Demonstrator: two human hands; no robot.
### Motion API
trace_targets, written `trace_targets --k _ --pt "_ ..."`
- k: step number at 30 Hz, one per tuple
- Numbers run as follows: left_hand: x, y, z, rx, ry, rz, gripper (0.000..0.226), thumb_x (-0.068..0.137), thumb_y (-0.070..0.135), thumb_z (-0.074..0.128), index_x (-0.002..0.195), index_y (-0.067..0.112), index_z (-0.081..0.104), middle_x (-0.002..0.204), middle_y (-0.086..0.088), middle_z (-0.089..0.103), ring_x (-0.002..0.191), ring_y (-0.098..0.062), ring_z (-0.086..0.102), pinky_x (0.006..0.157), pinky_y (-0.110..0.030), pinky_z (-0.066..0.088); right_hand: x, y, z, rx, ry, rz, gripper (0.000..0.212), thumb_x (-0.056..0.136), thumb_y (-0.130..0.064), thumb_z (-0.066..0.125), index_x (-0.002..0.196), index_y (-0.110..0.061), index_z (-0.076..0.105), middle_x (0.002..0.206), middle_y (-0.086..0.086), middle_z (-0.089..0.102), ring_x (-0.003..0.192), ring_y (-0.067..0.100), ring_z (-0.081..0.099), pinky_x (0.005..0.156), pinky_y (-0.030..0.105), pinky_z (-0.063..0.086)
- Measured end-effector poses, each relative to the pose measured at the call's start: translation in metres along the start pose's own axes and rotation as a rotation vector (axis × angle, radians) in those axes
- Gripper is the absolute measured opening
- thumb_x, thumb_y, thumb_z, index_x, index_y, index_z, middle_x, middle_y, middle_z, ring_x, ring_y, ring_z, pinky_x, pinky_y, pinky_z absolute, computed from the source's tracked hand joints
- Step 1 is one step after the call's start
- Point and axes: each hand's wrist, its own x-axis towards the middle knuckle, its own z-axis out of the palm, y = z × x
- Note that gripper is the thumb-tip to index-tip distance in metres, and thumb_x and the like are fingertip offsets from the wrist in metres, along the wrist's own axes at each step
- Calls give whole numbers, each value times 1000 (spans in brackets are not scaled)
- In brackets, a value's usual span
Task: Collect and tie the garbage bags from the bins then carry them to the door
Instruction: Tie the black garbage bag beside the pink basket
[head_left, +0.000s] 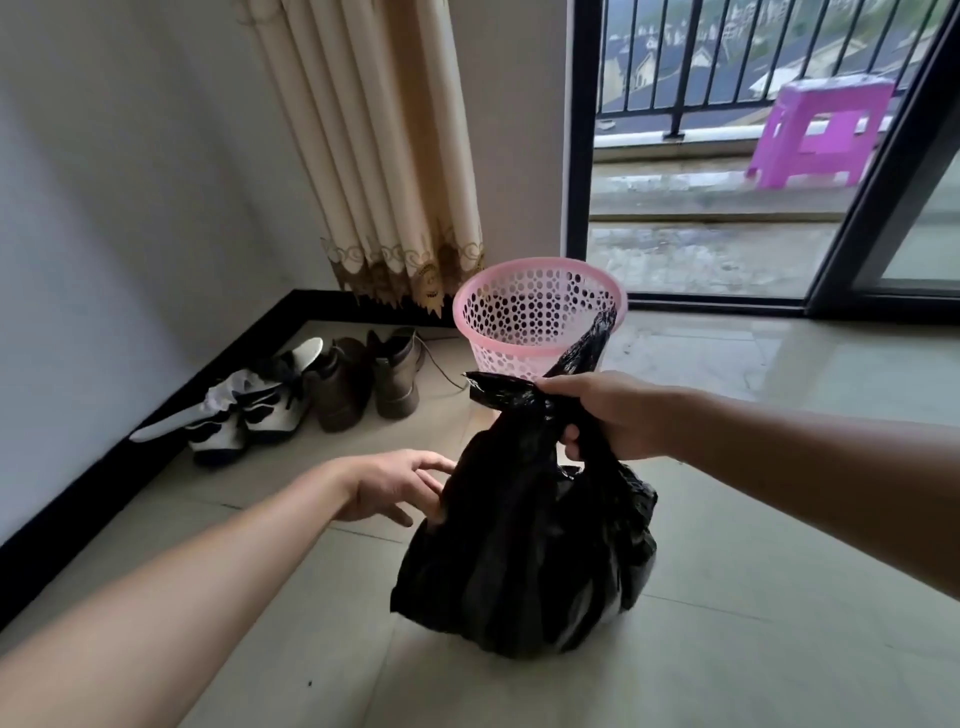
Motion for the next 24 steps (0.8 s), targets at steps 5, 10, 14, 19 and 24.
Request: trace_targets --k 5,10,14,19,24 --pt "12 18 55 11 34 147 69 55 24 90 116 33 58 114 5 67 106 -14 64 80 -30 55 1 -7 0 82 -29 13 33 95 -40 53 94 -8 52 51 4 49 45 17 46 46 25 43" --pt "23 26 67 23 283 343 26 66 30 81 86 16 70 84 2 74 82 -14 70 81 -33 55 4 -17 -4 77 57 -68 35 85 -44 66 90 -11 56 65 4 58 50 16 50 42 24 41" --pt "14 41 58 -174 468 424 25 70 -3 60 54 17 63 54 7 59 52 -12 56 51 -23 46 6 -26 -20 102 235 -128 18 92 -26 59 81 -12 52 58 3 56 41 13 45 35 20 32" --pt "-5 75 44 -526 407 528 41 75 -21 43 52 10 56 45 -2 54 37 -11 50 39 -17 42 14 -27 -48 182 182 -103 13 95 -16 50 83 -15 45 60 1 43 38 8 40 31 18 28" --pt "-14 81 43 -597 47 449 21 85 24 55 93 7 64 75 -10 65 62 -20 61 57 -28 51 16 -30 -49 288 33 -134 17 96 -19 50 81 -16 44 60 -2 40 41 7 36 33 17 26"
